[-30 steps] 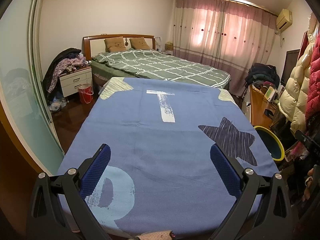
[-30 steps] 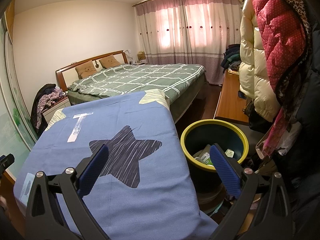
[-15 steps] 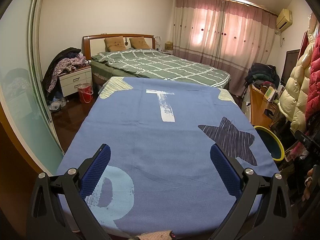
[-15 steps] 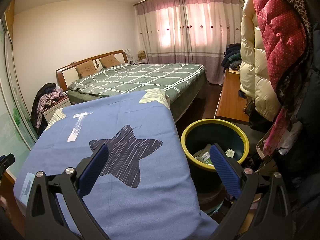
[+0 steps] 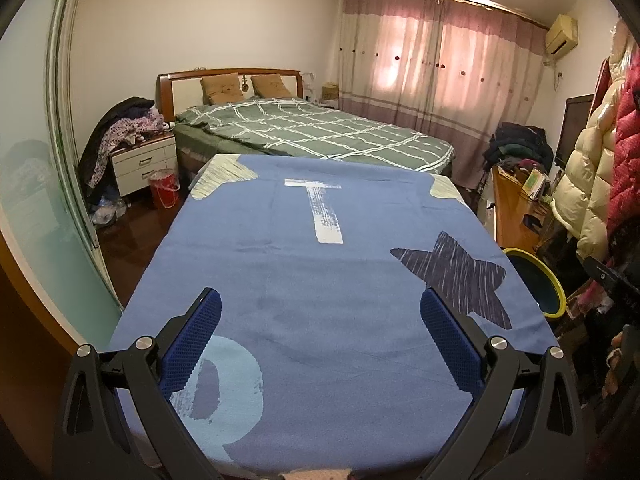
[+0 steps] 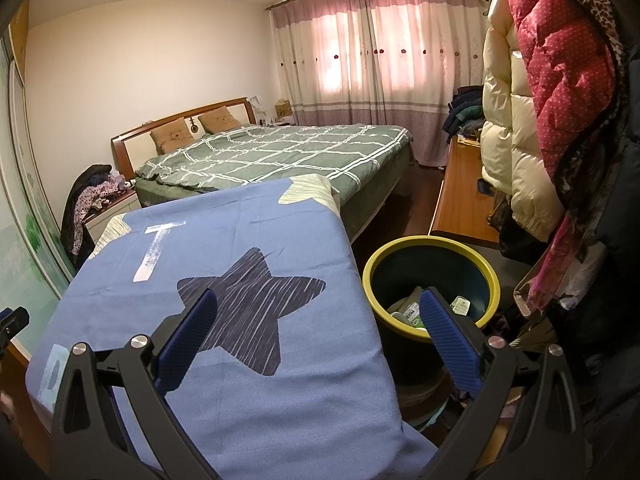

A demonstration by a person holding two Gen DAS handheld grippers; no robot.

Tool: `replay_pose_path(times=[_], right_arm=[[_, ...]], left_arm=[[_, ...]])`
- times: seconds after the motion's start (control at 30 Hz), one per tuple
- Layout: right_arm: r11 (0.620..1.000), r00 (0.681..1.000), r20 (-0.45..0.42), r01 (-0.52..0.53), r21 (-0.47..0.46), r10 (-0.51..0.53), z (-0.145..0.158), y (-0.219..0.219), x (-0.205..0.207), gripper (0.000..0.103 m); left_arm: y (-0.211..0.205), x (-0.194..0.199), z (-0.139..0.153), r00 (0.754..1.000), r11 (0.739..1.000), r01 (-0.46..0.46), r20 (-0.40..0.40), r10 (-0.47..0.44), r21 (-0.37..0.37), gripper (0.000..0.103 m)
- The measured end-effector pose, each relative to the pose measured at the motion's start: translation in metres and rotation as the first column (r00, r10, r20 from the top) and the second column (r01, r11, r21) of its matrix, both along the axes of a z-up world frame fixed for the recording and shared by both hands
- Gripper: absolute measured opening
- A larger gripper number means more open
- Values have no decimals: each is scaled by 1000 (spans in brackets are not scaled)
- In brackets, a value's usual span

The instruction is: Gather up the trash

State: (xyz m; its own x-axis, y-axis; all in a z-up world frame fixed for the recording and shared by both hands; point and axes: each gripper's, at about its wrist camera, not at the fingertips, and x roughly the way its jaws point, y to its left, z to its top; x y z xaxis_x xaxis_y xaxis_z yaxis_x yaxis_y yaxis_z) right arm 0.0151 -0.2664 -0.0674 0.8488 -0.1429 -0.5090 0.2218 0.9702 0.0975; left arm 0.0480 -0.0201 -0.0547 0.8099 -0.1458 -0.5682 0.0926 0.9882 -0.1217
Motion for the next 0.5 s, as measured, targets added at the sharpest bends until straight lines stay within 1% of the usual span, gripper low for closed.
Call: replay_pose_path(times=[0.1, 0.23, 0.3, 0.37, 0.43, 0.5], right_arm=[[1000, 1000, -8, -15, 8, 15, -2, 2, 11, 96], [999, 998, -44, -48, -21, 47, -7, 11, 48, 96], [997, 994, -78, -74, -23, 73, -12, 18, 69, 96], [995, 989, -106, -102, -14, 100, -17, 23, 88, 96], [993, 986, -127, -113, -16, 110, -21, 29, 106, 96], [993, 983, -137, -121, -12, 119, -24, 32, 119, 96]], left_arm=[[3, 16, -2, 1000, 1000, 6, -29, -6, -12, 98], [8, 65, -17, 995, 1000, -25, -98, 26, 12, 98], [8, 90, -27, 991, 1000, -15, -134, 17, 16, 98], [12, 117, -36, 985, 999, 5, -170, -11, -35, 98], [12, 131, -38, 987, 998, 32, -154, -39, -47, 98], [12, 146, -37, 991, 999, 30, -130, -33, -25, 97]])
